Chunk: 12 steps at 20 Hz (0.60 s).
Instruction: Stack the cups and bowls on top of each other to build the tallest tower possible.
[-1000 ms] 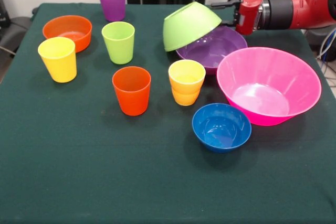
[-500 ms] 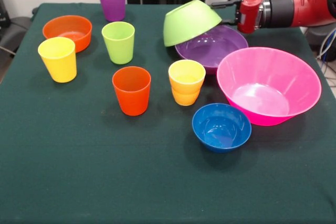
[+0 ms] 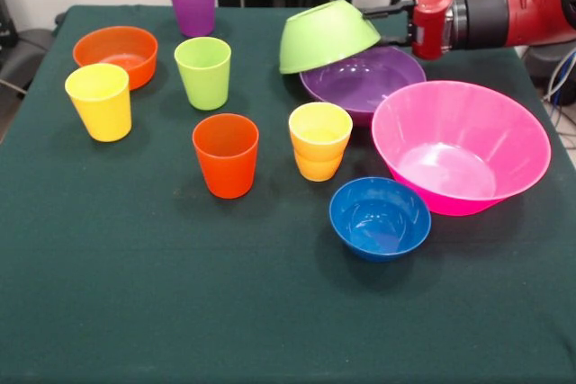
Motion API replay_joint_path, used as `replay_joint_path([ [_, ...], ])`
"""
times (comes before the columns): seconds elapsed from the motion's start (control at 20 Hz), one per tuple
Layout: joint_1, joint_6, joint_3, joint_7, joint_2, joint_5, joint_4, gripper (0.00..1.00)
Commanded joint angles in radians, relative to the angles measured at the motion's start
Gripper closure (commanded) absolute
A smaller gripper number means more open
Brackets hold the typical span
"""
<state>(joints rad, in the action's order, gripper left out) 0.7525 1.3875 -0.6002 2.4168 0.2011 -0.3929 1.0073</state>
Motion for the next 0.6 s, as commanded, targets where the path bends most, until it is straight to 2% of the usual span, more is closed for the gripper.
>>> replay_joint_path([
  [0.05,-0.043,0.033,0.223,-0.172,-0.028,0.048,0.014,0.0],
  [0.4,-0.072,0.08,0.267,-0.202,-0.096,0.054,0.036,0.0],
  [0.6,-0.09,0.128,0.305,-0.242,-0.172,0.061,0.073,0.0],
])
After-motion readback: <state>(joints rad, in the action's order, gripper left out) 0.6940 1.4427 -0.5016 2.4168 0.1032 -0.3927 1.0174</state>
